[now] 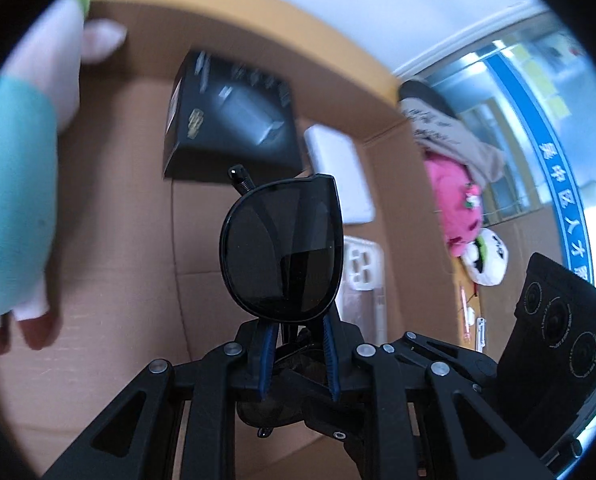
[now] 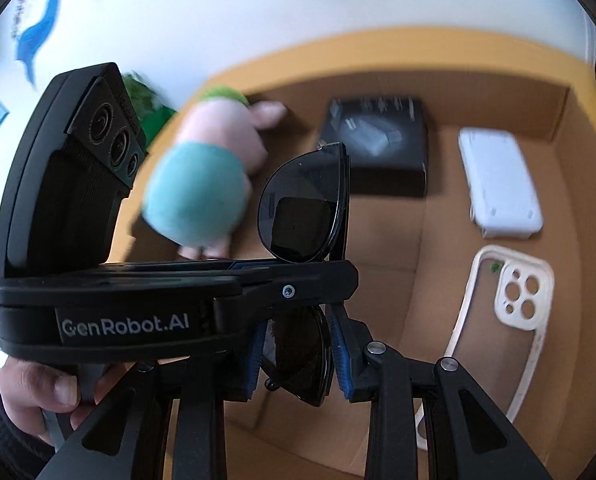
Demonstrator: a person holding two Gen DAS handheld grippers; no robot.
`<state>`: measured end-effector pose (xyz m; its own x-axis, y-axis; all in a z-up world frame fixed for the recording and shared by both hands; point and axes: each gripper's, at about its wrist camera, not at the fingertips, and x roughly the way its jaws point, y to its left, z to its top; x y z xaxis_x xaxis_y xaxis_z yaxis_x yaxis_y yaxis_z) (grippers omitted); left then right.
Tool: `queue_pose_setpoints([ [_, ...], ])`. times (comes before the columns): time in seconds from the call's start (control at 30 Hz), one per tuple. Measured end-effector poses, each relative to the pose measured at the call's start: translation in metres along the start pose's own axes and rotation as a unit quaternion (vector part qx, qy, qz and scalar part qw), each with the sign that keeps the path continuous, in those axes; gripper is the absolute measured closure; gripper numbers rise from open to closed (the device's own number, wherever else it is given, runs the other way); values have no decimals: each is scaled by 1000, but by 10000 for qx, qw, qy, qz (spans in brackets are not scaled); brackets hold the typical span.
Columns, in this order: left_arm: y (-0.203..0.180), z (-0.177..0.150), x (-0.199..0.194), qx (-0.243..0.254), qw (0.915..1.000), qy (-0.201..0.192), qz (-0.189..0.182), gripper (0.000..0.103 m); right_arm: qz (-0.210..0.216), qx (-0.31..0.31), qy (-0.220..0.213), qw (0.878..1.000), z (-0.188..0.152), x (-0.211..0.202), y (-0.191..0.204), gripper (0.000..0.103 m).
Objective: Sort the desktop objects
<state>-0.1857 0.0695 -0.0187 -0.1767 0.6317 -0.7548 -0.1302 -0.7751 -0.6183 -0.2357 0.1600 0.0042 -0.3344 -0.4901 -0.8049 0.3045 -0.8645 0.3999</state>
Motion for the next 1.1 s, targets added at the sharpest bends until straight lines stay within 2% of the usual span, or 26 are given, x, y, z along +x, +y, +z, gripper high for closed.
queue_pose_setpoints([
  [0.1, 11, 2, 13, -160, 9997, 178, -15, 83, -84, 153, 303, 9994, 0, 18, -9, 71],
  [0.27, 13, 3, 20, -174, 9993, 238, 215, 83, -178, 237, 491, 9984, -4, 31, -16, 69],
  [0.3, 11, 3, 18, -110, 9994, 191, 273, 79, -150, 286, 483, 9983, -3, 31, -20, 67],
  [0.33, 8, 3, 15, -41, 9994, 120, 308, 71, -84, 323, 422, 9986, -4, 28, -22, 55],
  [0.37, 6, 3, 9, 34, 9994, -3, 341, 65, -79, 314, 355, 9988, -5, 24, -21, 35],
  [0.4, 2, 2, -1, 132, 9988, -209, 426, 56, -132, 276, 259, 9992, -6, 18, -20, 27],
  [0.43, -5, -2, -14, 280, 9967, -496, 574, 50, -197, 201, 123, 9995, -8, 10, -17, 18],
  [0.47, -8, -5, -27, 417, 9939, -741, 705, 48, -275, 95, -39, 9996, -11, -1, -14, 14],
  [0.53, -20, -21, -58, 762, 9826, -1333, 1048, 38, -585, -192, -441, 9971, -22, -28, -4, 8],
  [0.57, -29, -34, -74, 957, 9735, -1674, 1233, 36, -787, -351, -674, 9940, -26, -40, 3, 6],
  [0.63, -41, -61, -98, 1285, 9549, -2213, 1503, 23, -1237, -638, -1194, 9831, -49, -67, 15, 0],
  [0.67, -47, -82, -110, 1510, 9413, -2520, 1663, 23, -1378, -726, -1424, 9775, -62, -78, 18, 0],
  [0.77, -59, -128, -121, 2011, 9060, -3047, 2143, 23, -1629, -871, -1910, 9640, -102, -101, 19, 0],
  [0.83, -59, -152, -119, 2111, 8875, -3264, 2475, 23, -1785, -898, -2132, 9564, -122, -111, 16, 0],
  [0.9, -53, -169, -114, 2061, 8793, -3425, 2589, 23, -1908, -866, -2246, 9517, -135, -112, 12, 0],
  [1.1, -20, -190, -96, 1642, 8733, -3775, 2605, 23, -1833, -655, -2445, 9499, -151, -89, -8, 0],
])
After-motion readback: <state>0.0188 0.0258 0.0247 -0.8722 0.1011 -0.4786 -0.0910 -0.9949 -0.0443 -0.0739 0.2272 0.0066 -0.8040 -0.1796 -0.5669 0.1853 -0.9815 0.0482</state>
